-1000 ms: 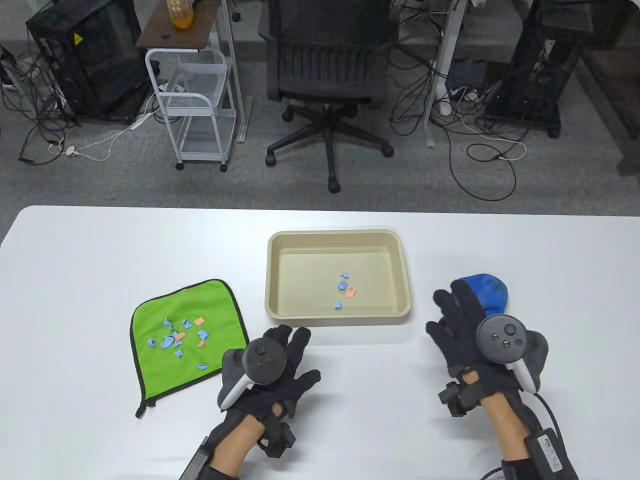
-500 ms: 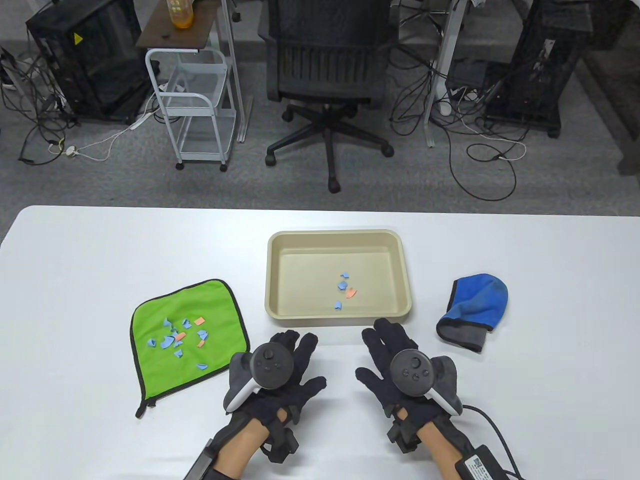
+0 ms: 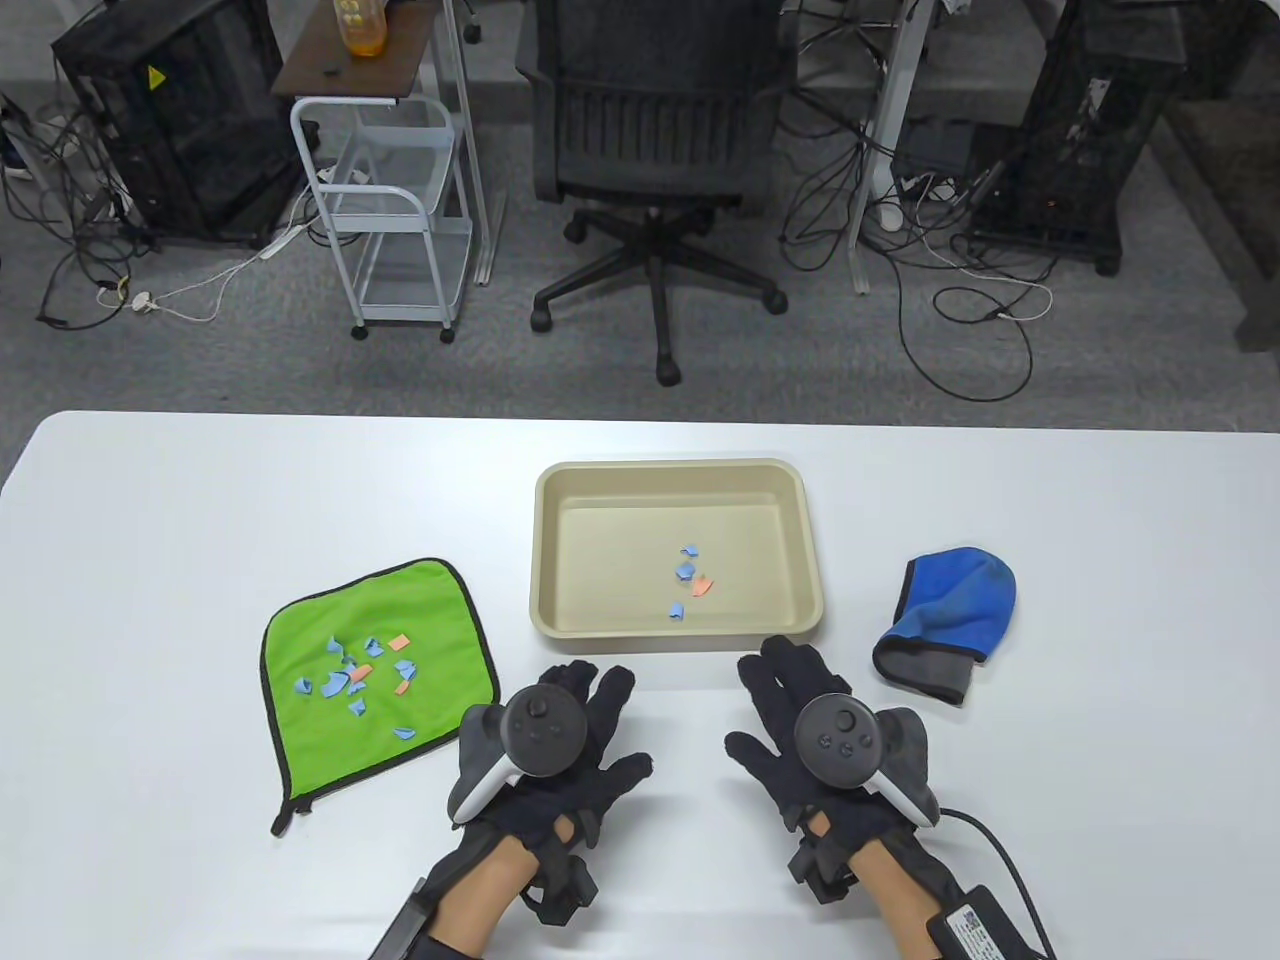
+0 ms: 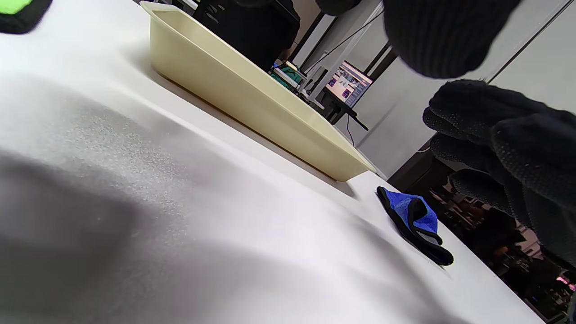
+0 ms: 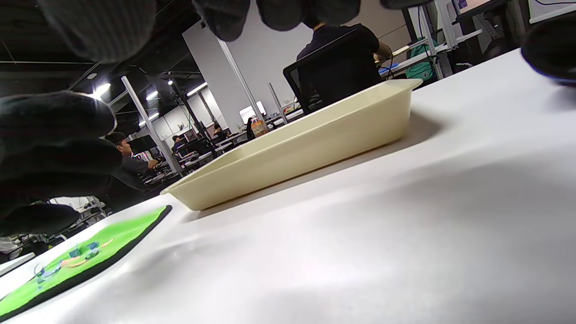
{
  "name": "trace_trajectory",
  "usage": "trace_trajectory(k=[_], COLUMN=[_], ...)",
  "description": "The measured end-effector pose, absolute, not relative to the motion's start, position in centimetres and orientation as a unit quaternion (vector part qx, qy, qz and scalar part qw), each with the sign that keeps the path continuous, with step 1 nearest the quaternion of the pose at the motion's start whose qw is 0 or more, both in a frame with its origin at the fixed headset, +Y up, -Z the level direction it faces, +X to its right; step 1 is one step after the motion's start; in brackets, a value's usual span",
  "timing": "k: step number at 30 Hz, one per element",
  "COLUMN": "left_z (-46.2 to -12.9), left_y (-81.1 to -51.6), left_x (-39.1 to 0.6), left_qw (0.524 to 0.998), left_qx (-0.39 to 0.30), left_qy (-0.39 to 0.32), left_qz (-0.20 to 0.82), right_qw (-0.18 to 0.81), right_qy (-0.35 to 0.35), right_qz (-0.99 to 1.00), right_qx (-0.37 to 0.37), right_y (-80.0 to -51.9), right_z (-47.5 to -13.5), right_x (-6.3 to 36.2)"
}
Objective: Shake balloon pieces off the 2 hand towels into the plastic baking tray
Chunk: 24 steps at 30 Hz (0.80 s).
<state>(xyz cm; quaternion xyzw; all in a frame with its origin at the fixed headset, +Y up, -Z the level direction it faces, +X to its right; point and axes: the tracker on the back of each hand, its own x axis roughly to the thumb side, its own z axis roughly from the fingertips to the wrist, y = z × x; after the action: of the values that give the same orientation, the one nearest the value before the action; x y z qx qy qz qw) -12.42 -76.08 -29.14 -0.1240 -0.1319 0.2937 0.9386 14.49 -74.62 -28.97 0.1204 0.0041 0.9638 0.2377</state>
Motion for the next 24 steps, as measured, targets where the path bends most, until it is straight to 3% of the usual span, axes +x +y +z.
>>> trace_trajectory(k=[7, 13, 24], left_z=[-29.2, -29.4, -32.3], left_y=[-75.1, -72.1, -66.1], left_x=[-13.3, -15.0, -22.9], left_qw=[0.938, 0.946, 0.951], left_qx=[-0.116, -0.099, -0.067], left_qy=[-0.124, -0.121, -0.033], left_qz=[0.303, 0.284, 0.299], right_qw=[0.229, 0.233, 0.232], right_qy=[0.005, 0.001, -0.004], right_qz=[0.965, 0.964, 0.964], right_qx=[0.126, 0.128, 0.128], right_y=[-74.6, -74.3, -74.0], right_z=[-29.1, -29.0, -29.0], right_x=[14.5, 14.9, 15.2])
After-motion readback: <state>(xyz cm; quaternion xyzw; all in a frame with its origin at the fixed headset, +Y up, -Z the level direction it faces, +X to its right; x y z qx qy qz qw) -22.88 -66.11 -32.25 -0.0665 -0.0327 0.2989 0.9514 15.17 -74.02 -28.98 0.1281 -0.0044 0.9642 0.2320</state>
